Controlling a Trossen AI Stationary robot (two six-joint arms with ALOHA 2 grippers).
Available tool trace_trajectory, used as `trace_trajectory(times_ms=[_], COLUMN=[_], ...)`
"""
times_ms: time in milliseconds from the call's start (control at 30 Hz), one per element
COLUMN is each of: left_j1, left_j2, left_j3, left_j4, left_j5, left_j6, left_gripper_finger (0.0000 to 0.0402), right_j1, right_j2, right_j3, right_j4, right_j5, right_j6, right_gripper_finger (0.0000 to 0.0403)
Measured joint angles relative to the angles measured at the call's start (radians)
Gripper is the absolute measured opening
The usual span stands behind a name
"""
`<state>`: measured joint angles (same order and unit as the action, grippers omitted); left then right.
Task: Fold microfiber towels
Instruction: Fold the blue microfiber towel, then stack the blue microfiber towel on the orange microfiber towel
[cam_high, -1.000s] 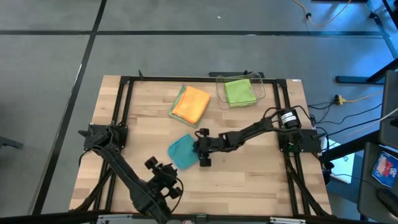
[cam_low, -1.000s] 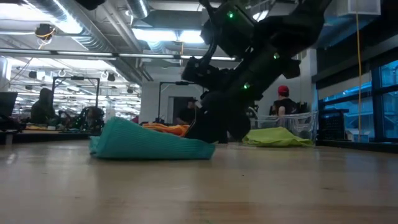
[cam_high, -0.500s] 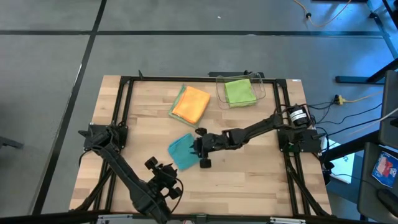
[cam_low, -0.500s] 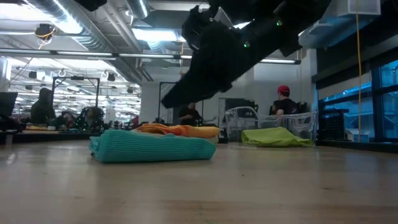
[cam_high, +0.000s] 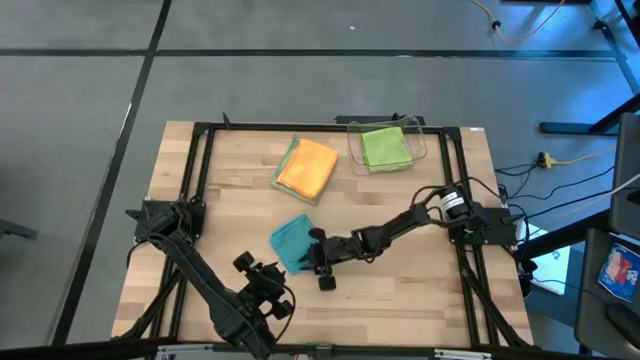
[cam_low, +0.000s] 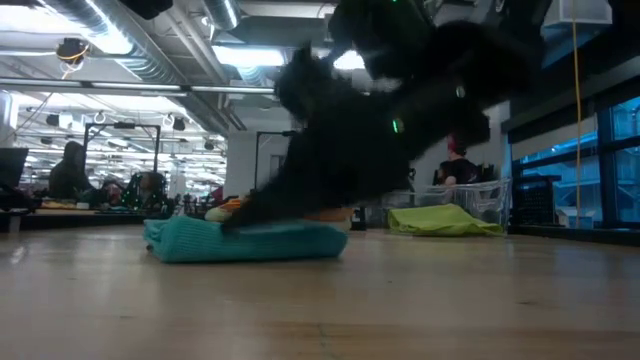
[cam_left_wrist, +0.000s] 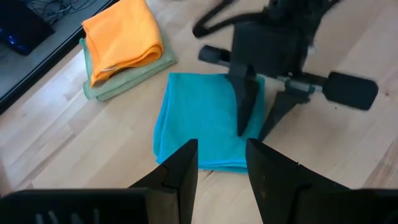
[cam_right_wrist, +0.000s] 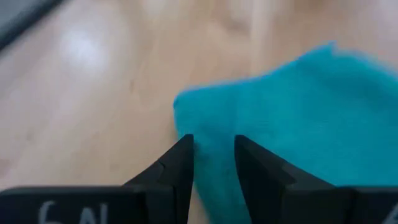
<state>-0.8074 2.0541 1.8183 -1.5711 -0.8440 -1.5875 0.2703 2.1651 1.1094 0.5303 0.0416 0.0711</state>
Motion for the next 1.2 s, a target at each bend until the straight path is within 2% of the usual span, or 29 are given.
trace_trajectory(times_ms=[167,300,700,867,1067,1200], left_j1=[0.000,0.000,0.000,0.000,0.000,0.000], left_j2=[0.000,0.000,0.000,0.000,0.000,0.000], left_j3=[0.000,0.000,0.000,0.000,0.000,0.000], left_j4=[0.000,0.000,0.000,0.000,0.000,0.000], left_j5=[0.000,0.000,0.000,0.006,0.040,0.040], left_j6=[0.000,0.000,0.000,0.000,0.000,0.005], left_gripper_finger=[0.0127,0.0127,0.0127,0.0127,0.0127,0.0127], right_j1=[0.000,0.001,0.000,0.000,-0.001,-0.001], right_j2=[-0.101,-0.111,0.112,0.141,-0.001,-0.132], right_j3=[0.019,0.047,0.134,0.172,0.178,0.175], right_j4=[0.015,0.011,0.005,0.009,-0.068,-0.303], right_j5=[0.001,0.001,0.001,0.000,0.026,0.068], right_j6=[-0.040,-0.076,-0.074,-0.075,-0.127,-0.136], right_gripper_finger=[0.0120,0.0120,0.0120,0.0120,0.0120,0.0120])
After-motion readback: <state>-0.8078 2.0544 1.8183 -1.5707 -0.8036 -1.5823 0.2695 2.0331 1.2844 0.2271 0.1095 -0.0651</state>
